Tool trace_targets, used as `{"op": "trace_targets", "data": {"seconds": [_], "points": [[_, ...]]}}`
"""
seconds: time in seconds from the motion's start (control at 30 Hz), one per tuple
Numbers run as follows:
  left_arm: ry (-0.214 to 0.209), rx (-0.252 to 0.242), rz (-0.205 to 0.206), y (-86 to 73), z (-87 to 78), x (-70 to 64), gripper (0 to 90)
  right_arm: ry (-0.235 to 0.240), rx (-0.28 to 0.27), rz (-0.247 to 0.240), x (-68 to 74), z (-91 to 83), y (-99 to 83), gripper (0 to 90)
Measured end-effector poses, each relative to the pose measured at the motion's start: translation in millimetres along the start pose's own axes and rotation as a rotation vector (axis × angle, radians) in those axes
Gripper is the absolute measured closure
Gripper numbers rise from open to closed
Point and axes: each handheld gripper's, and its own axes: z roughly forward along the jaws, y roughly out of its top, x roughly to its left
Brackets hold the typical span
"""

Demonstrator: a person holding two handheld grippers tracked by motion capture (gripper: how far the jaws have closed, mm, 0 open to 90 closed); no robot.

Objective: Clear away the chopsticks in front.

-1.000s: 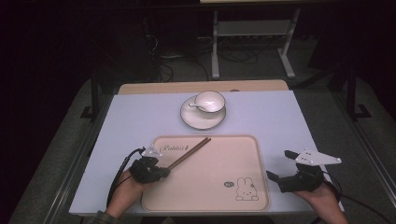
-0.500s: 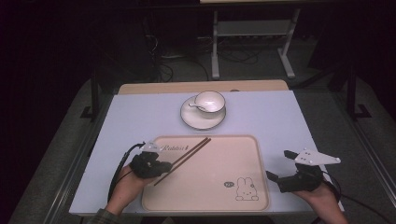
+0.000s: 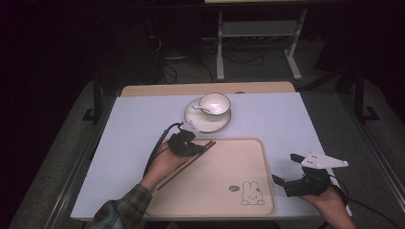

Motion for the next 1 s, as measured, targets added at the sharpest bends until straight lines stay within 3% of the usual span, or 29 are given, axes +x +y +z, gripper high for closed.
{"op": "trace_targets", "data": {"seconds": [0.07,0.2,0.37,0.7,1.0], "points": [[0.011,0.008,0.025,7.8,13.8,0.0,89.1,0.001,-0.001,0.0,0.0,0.0,0.1,0.0],[0.005,0.012,0.026,16.5,33.6,0.8,89.0,0.002,0.001,-0.002,0.3,0.0,-0.1,0.0],[0.017,0.042,0.04,16.0,45.4,3.0,89.0,0.0,-0.001,0.001,-0.5,-0.6,-0.9,0.0],[0.045,0.044,-0.008,-2.2,28.2,20.5,89.0,-0.001,0.008,-0.002,-0.2,-0.4,-1.6,0.0],[0.048,0.056,-0.036,-20.7,9.6,26.7,89.0,-0.002,0.005,-0.002,-0.6,-0.5,-1.4,0.0]]}}
